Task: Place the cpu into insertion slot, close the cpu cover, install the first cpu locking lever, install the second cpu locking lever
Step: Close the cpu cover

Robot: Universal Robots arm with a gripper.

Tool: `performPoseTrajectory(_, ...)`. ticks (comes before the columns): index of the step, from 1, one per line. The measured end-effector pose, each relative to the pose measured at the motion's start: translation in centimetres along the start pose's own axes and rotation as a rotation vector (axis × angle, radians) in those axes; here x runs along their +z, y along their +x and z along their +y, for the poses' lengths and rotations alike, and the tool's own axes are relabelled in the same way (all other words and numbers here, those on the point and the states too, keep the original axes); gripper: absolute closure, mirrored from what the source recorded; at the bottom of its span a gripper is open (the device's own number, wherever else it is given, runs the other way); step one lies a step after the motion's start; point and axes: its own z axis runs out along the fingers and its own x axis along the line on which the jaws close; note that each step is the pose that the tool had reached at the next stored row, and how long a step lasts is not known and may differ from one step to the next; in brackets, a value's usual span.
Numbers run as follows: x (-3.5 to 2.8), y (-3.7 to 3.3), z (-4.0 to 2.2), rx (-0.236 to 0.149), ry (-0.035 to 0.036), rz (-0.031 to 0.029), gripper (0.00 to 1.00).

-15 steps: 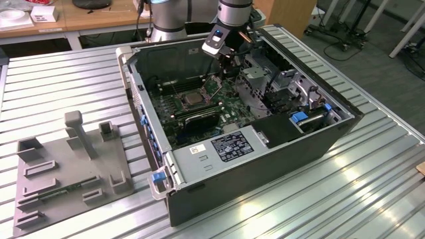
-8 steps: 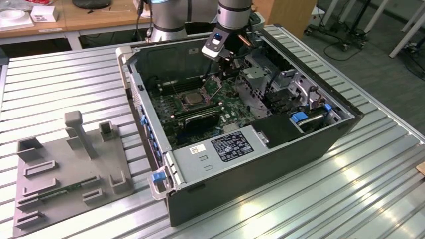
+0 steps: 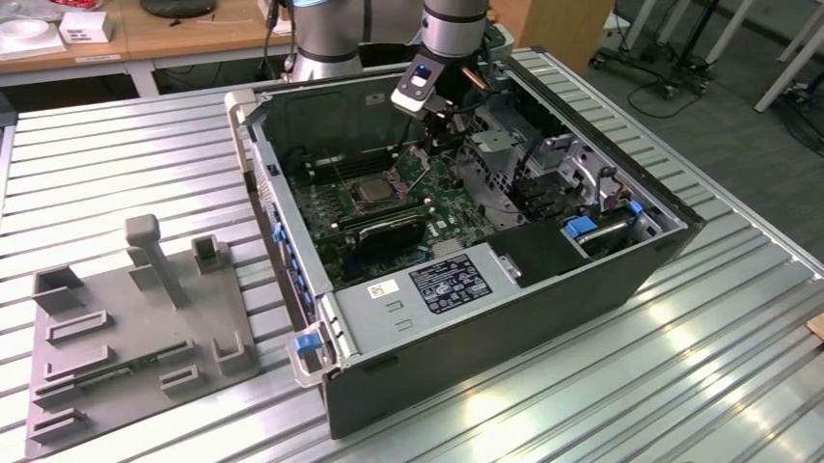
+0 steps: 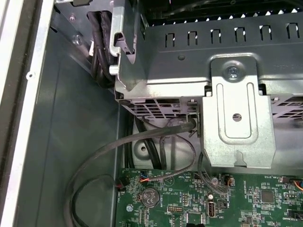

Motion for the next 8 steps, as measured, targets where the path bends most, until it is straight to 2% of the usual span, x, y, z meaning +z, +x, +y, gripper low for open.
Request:
performPoseTrajectory(4, 0.01, 0.00, -0.03, 0.000, -0.0001, 0.0000, 0.89)
performPoseTrajectory(8, 0.01, 0.00, -0.58, 0.000, 0.0000, 0.0000, 0.89)
